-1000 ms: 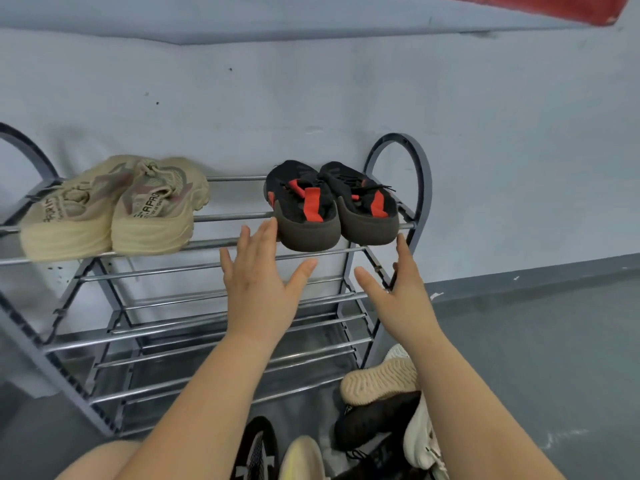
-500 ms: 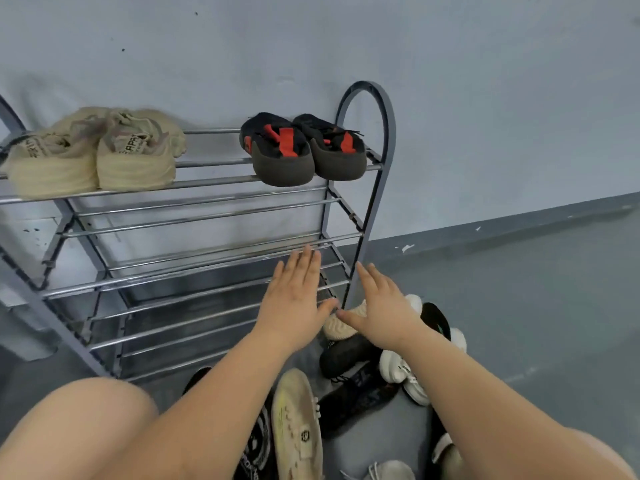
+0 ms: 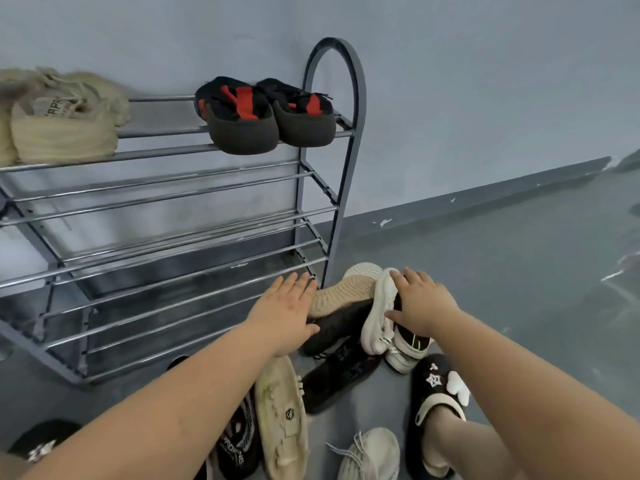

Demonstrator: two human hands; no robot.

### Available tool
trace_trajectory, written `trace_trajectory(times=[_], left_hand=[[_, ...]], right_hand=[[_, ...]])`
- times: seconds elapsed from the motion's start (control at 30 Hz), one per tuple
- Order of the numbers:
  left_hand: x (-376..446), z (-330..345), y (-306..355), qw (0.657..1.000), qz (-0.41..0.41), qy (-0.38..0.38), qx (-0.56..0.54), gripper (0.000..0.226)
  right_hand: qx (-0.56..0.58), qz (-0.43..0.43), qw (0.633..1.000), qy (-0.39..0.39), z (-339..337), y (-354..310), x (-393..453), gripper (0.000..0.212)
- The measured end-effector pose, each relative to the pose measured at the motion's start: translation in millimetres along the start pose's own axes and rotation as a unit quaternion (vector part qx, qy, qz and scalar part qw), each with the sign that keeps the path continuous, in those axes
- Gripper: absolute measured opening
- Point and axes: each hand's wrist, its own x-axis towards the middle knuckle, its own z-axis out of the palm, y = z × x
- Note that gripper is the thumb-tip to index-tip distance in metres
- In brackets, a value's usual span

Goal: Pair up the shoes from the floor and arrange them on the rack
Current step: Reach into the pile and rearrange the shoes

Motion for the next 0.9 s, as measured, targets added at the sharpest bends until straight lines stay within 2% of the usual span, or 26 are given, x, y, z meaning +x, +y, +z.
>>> trace_trajectory(times=[0.43,0.77,0.9], left_hand=[[72,73,18,0.994,0.041,-0.102,-0.010,0.074],[149,118,56,0.986,0.078,-0.148,-0.007,0.073],[172,140,75,0.985,0.066,-0.150,-0.049,0.076]], right_hand=[[0.029,0.038,0.995,-0.093,88,31,52,0.081],[0.064,0.045,0.988,-0.130,163,52,85,0.074],[0.068,0.028,0.984,-0.161,190,60,85,0.075]])
